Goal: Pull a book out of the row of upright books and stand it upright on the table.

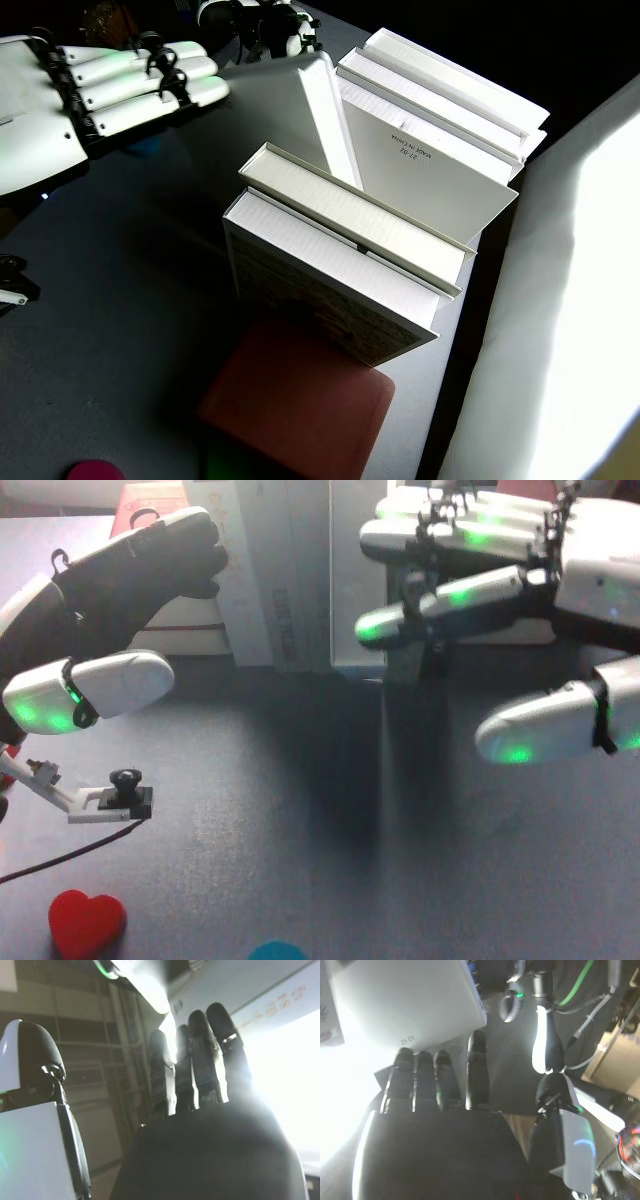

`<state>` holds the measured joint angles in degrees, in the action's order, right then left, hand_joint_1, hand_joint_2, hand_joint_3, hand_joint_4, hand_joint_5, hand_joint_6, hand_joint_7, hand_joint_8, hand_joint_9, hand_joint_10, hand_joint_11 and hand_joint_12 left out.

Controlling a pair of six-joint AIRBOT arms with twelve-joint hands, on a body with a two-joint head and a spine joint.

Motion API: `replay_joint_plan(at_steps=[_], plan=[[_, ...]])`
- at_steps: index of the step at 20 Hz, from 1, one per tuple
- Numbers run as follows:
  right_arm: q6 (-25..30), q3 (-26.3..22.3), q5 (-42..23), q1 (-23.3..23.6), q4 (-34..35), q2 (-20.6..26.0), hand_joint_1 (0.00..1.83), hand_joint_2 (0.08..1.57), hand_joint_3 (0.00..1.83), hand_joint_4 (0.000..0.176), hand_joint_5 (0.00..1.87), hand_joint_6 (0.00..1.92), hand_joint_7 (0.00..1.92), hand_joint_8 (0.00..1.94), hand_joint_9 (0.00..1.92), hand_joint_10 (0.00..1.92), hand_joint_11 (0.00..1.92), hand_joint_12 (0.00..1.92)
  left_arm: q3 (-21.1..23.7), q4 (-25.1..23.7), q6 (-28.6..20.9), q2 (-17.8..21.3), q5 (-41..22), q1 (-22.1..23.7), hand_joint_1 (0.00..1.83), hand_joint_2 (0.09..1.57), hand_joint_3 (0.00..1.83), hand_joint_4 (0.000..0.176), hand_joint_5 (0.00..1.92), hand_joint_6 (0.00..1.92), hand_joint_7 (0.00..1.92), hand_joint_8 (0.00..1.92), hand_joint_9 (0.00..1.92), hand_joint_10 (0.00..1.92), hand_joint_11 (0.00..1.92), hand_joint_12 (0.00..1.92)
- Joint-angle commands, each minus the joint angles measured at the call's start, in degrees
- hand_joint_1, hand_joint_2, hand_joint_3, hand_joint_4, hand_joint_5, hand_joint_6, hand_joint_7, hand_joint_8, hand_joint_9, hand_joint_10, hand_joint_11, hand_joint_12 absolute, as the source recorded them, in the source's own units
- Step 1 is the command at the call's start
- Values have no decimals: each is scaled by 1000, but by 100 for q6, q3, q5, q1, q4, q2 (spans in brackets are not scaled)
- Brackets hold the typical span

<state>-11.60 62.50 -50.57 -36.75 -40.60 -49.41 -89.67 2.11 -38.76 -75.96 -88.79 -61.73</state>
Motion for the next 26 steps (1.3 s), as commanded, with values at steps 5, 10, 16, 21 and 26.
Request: replay_joint_plan(at_steps=[5,10,16,21,26], plan=[[51,-5,-401,62,353,249,142,1177,19,26,495,32,0,0,0,0,0,0,20,147,-59,-39,-651,-7,938,876,1,22,443,3,360,0,375,4,0,1046],[77,-269,-912,489,270,593,695,1126,0,60,528,39,46,17,0,0,0,0,11,148,-59,-62,-608,-58,970,856,2,18,450,1,347,2,408,18,0,1143],[479,-211,-817,1240,-395,563,682,1118,1,73,522,5,51,10,208,173,0,949,13,148,-59,-93,-590,-77,992,835,0,33,464,6,346,9,434,25,0,1199],[1488,436,57,2062,-1659,-83,682,1120,0,73,523,5,51,10,186,226,0,952,11,148,-59,-98,-588,-78,979,812,0,20,503,9,365,3,463,36,0,1288],[2520,602,638,2812,-3461,-185,631,1125,0,82,571,19,1,0,172,278,0,993,23,141,-59,-94,-576,-79,1004,834,3,28,498,4,356,5,475,35,0,1240]])
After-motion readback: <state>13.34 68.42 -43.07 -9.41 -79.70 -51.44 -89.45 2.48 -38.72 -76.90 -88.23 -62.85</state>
